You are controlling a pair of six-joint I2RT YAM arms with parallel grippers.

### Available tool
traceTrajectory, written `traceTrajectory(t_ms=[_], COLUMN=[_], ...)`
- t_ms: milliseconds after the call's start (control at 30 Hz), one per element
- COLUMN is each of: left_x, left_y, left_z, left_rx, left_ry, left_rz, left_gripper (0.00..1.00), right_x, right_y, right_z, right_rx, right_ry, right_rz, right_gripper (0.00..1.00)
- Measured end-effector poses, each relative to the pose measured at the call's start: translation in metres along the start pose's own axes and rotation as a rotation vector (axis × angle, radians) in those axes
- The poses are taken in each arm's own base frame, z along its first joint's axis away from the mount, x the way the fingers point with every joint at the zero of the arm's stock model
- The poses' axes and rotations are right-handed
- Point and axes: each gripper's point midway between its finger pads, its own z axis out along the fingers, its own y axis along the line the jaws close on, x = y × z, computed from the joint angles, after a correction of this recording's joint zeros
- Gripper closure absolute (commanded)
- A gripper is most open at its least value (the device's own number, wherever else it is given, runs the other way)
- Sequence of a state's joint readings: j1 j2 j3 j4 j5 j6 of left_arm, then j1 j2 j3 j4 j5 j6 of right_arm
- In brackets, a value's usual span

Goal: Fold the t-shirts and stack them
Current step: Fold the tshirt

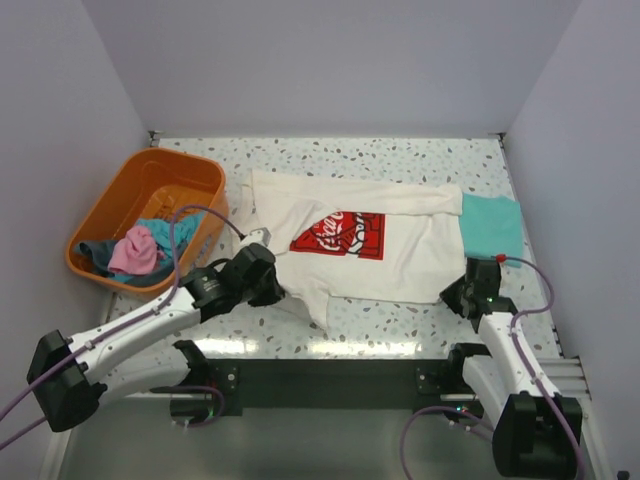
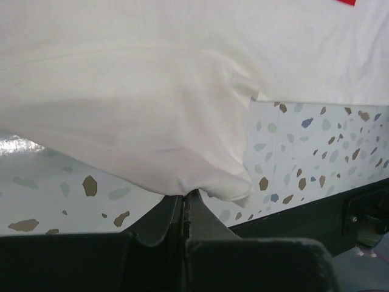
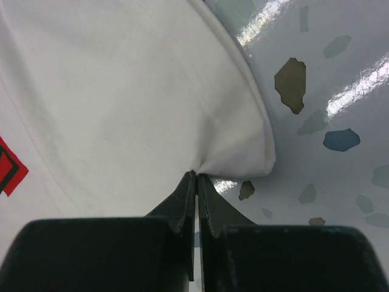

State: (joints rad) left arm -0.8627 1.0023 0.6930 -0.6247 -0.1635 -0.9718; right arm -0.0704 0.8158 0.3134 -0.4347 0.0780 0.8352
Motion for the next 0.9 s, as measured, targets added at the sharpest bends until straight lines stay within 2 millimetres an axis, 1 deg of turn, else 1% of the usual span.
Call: traceTrajectory(t_ms=[133,233,367,433,600,733,900], left_x=[-0.031,-0.049,-0.073,-0.086,-0.129,-0.161,-0.208], left_y=[-0.005,-0.01,-0.024,-0.027,-0.035,-0.035,-0.024], left_z=[-0.001,-0.002,-0.001,0.0,0.008,0.015,0.031], left_rx=[0.026,0.031,0.041,0.034,0.018,0.005,-0.019], left_ry=[-0.073,-0.108,-0.144,-0.163,-0.229,-0.276,-0.333], left_rz=[-0.024,-0.022,0.003,0.014,0.037,0.047,0.014], left_gripper=[1.0,1.0,1.0,1.0,1.0,1.0,1.0], right_x=[-0.001,-0.007,-0.02,-0.027,-0.046,-0.06,-0.075], right_y=[0.0,0.006,0.018,0.026,0.044,0.057,0.074], right_z=[-0.001,-0.004,-0.005,-0.006,-0.007,-0.005,0.006], right_rx=[0.001,-0.001,-0.004,-0.009,-0.015,-0.013,-0.001], right_ry=[0.002,0.0,-0.003,-0.007,-0.02,-0.027,-0.016], right_rz=[-0.028,-0.052,-0.077,-0.087,-0.114,-0.135,-0.158], right_gripper=[1.0,1.0,1.0,1.0,1.0,1.0,1.0])
